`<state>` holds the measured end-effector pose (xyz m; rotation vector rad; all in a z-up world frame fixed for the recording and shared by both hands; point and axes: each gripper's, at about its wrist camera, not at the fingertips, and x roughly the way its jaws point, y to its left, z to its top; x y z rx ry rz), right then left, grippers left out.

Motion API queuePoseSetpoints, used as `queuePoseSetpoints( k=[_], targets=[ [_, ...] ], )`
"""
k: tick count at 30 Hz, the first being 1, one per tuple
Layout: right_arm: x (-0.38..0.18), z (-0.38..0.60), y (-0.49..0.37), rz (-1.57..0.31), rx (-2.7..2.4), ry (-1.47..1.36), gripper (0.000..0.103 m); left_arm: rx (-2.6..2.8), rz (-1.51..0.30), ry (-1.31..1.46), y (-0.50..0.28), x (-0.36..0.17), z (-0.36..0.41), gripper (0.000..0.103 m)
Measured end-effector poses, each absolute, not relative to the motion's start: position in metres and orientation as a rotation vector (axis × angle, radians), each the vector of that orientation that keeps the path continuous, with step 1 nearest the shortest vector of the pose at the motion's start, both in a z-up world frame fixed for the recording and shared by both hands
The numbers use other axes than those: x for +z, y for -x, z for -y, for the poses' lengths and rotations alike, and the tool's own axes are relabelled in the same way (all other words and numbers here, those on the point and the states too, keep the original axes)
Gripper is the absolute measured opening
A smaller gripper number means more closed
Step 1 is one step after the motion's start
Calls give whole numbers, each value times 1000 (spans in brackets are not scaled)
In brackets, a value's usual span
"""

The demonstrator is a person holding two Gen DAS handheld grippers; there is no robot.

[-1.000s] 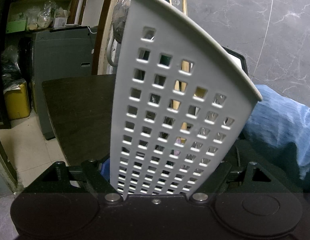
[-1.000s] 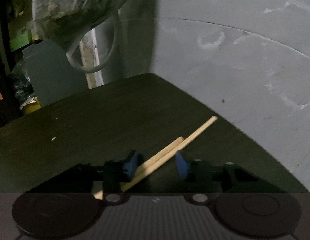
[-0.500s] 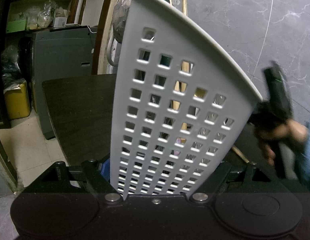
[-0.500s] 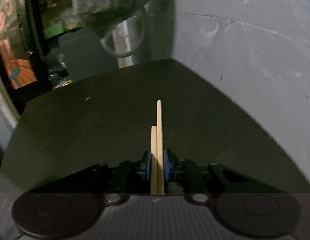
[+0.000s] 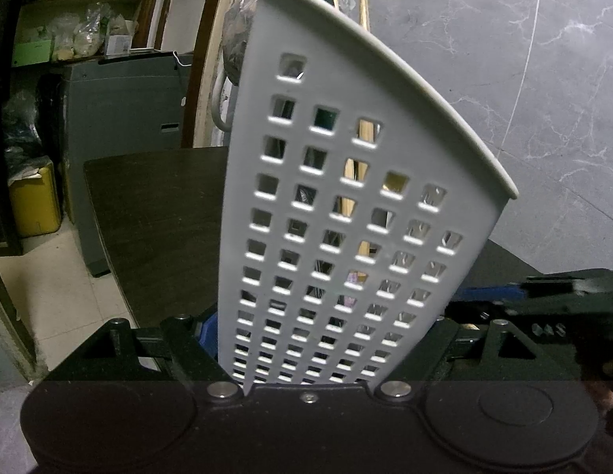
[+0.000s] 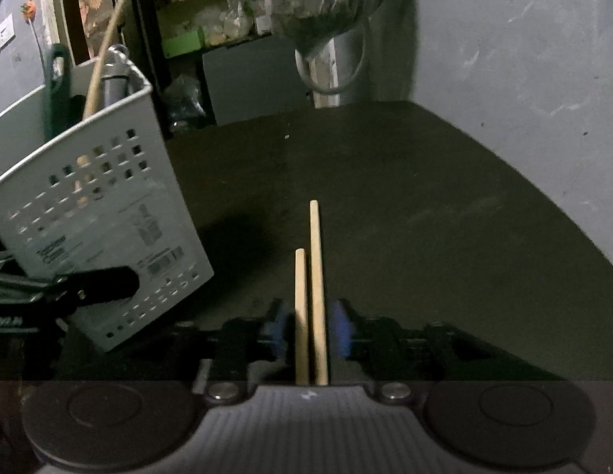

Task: Organize utensils

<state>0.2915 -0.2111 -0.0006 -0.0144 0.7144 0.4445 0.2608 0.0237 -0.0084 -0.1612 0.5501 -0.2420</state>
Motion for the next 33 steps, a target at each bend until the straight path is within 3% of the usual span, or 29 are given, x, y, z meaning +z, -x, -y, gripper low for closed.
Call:
queuePoseSetpoints(
  k=[6,15,20,22,33],
  targets=[
    [5,204,-255,-662,449,157,36,-241,-548,158,-260,-9,-23,82],
    [2,193,-242,-690,466,233,20,-242,-548,160,-259,-8,-23,82],
    [-2,195,-251,-720,453,215,16,-242,-548,160,-259,-8,-23,82],
    [-3,196,-257,-728,463,183,8,-242,-548,160,-259,-8,-23,82],
    [-5,186,-294,-703,444,160,7,-243,-548,160,-259,-8,-24,82]
  ],
)
